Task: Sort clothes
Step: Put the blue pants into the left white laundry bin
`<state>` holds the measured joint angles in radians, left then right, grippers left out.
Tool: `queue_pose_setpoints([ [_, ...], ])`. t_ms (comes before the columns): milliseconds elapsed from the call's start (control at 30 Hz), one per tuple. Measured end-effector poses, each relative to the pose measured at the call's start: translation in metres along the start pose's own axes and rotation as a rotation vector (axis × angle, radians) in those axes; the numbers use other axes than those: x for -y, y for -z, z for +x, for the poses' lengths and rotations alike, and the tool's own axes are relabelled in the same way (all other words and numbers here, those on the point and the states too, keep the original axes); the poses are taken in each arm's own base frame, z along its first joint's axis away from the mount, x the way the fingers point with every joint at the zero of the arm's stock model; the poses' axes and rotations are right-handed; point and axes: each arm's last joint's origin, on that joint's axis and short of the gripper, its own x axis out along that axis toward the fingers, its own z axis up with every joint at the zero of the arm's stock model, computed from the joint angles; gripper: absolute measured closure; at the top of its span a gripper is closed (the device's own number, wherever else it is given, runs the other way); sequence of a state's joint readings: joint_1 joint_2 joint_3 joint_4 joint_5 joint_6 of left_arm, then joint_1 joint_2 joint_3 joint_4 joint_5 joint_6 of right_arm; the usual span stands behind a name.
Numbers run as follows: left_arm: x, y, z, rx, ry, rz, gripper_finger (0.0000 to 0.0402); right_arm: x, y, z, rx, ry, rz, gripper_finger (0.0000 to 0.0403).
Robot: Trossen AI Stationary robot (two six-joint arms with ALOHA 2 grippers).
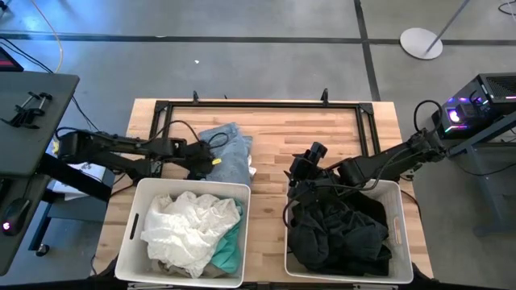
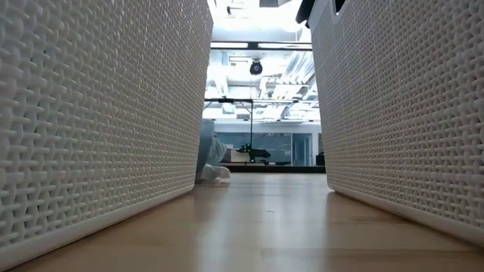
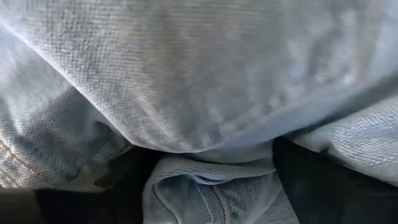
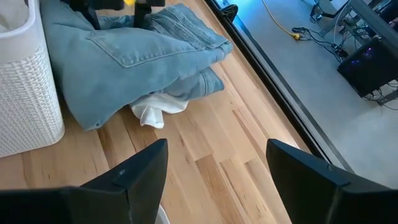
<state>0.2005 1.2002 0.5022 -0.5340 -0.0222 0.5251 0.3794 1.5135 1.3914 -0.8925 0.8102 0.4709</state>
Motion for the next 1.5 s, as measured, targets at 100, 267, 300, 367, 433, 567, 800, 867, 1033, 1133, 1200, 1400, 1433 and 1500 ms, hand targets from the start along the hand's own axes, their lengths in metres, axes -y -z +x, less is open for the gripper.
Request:
queue_pose_setpoints([
  [100, -0.007, -0.006, 0.002, -0.039, 0.023, -0.119, 0.0119, 0.0, 0.0, 0.0, -0.001, -0.003, 0.0, 0.0144],
  [267, -0.02, -0.026, 0.002, 0.002, 0.006, -0.35, 0.0132, 0.0, 0.0, 0.0, -0.002, -0.003, -0.004, 0.0144],
  [300, -0.022, -0.029, 0.004, 0.021, -0.009, -0.381, 0.0133, 0.0, 0.0, 0.0, -0.002, -0.003, -0.004, 0.0144],
  [367, -0.025, -0.033, 0.01, 0.037, -0.038, -0.424, 0.0135, 0.0, 0.0, 0.0, -0.002, -0.003, -0.005, 0.0144],
  [433, -0.027, -0.035, 0.017, 0.033, -0.045, -0.442, 0.0135, 0.0, 0.0, 0.0, -0.003, -0.003, -0.009, 0.0144],
  [567, -0.028, -0.037, 0.029, 0.012, -0.07, -0.491, 0.0135, 0.0, 0.001, 0.0, -0.007, -0.001, -0.014, 0.0144],
  [800, -0.031, -0.041, 0.043, 0.022, -0.092, -0.542, 0.0172, 0.0, 0.001, 0.0, -0.007, -0.002, -0.029, 0.0144],
  [867, -0.032, -0.043, 0.045, 0.041, -0.096, -0.542, 0.0206, 0.0, 0.001, 0.0, -0.008, -0.003, -0.016, 0.0144],
  [1033, -0.033, -0.045, 0.045, 0.075, -0.096, -0.528, 0.0326, 0.0, 0.001, 0.0, -0.008, -0.004, -0.011, 0.0144],
  [1133, -0.034, -0.045, 0.045, 0.077, -0.099, -0.519, 0.0371, 0.0, 0.001, 0.0, -0.008, -0.004, -0.012, 0.0144],
  [1200, -0.034, -0.046, 0.043, 0.089, -0.105, -0.522, 0.0371, 0.0, 0.001, 0.0, -0.008, -0.004, -0.014, 0.0144],
  [1400, -0.045, -0.062, 0.0, 0.231, -0.165, -0.551, 0.0371, 0.0, 0.001, -0.001, -0.008, -0.006, -0.016, 0.0144],
  [1433, -0.049, -0.068, -0.014, 0.302, -0.19, -0.555, 0.0371, 0.0, 0.001, -0.001, -0.009, -0.008, -0.015, 0.0144],
  [1500, -0.056, -0.077, -0.045, 0.441, -0.239, -0.564, 0.0371, 0.0, 0.001, -0.001, -0.011, -0.009, -0.017, 0.0144],
])
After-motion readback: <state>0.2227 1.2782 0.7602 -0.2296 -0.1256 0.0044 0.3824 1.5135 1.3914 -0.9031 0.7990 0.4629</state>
